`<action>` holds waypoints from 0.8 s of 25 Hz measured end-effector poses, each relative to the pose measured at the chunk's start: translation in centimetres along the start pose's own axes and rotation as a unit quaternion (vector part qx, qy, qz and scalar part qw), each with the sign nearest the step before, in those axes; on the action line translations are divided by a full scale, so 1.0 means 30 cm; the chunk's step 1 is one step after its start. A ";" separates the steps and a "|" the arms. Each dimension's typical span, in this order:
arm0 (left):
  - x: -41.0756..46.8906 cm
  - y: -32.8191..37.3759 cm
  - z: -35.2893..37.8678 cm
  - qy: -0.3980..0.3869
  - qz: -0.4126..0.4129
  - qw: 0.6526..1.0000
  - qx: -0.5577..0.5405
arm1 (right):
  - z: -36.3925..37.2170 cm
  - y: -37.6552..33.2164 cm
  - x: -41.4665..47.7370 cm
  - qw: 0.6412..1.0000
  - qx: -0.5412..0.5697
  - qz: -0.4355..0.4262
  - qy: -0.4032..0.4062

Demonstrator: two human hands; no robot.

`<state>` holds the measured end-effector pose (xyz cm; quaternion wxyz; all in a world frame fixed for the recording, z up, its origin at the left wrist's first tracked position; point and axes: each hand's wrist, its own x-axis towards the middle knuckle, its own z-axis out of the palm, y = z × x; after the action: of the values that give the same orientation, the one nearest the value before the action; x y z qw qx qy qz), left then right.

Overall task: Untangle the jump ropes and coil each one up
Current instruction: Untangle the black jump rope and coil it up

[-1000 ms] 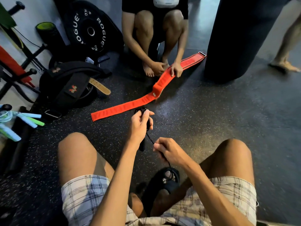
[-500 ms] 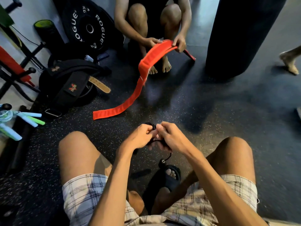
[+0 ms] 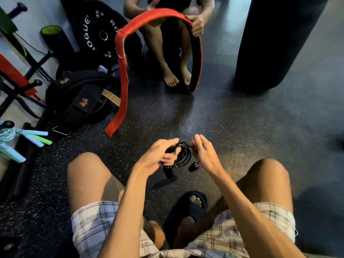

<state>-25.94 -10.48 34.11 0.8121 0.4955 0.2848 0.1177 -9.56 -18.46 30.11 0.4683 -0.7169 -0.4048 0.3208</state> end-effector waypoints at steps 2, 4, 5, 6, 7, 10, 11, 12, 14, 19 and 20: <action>0.005 0.022 -0.004 0.019 0.050 0.996 -0.072 | 0.004 0.043 -0.018 0.999 0.024 0.019 -0.012; 0.010 0.047 -0.003 0.039 0.091 0.986 -0.134 | 0.016 0.092 -0.037 0.996 0.056 0.051 -0.040; 0.011 0.058 -0.001 0.048 0.111 0.980 -0.158 | 0.023 0.110 -0.047 0.994 0.067 0.072 -0.054; 0.011 0.065 0.000 0.061 0.128 0.975 -0.172 | 0.034 0.128 -0.056 0.990 0.077 0.092 -0.069; 0.011 0.068 0.004 0.076 0.140 0.971 -0.177 | 0.046 0.137 -0.065 0.987 0.082 0.108 -0.083; 0.012 0.066 0.027 0.121 0.172 0.961 -0.182 | 0.074 0.134 -0.086 0.985 0.060 0.103 -0.124; 0.019 0.058 0.030 0.139 0.181 0.957 -0.179 | 0.084 0.130 -0.089 0.984 0.056 0.102 -0.135; 0.027 0.050 0.030 0.158 0.188 0.955 -0.169 | 0.091 0.126 -0.089 0.983 0.053 0.104 -0.144; 0.042 0.031 0.020 0.202 0.205 0.951 -0.109 | 0.103 0.105 -0.089 0.980 0.045 0.100 -0.166; 0.058 -0.013 -0.004 0.304 0.194 0.917 0.171 | 0.105 -0.015 -0.086 0.975 0.012 0.034 -0.220; 0.055 -0.023 -0.012 0.307 0.180 0.907 0.226 | 0.103 -0.035 -0.081 0.974 0.009 0.023 -0.227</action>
<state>-24.87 -9.77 32.81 0.5160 0.6481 0.4445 0.3407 -13.57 -19.08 30.18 0.3628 -0.6302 -0.4811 0.4897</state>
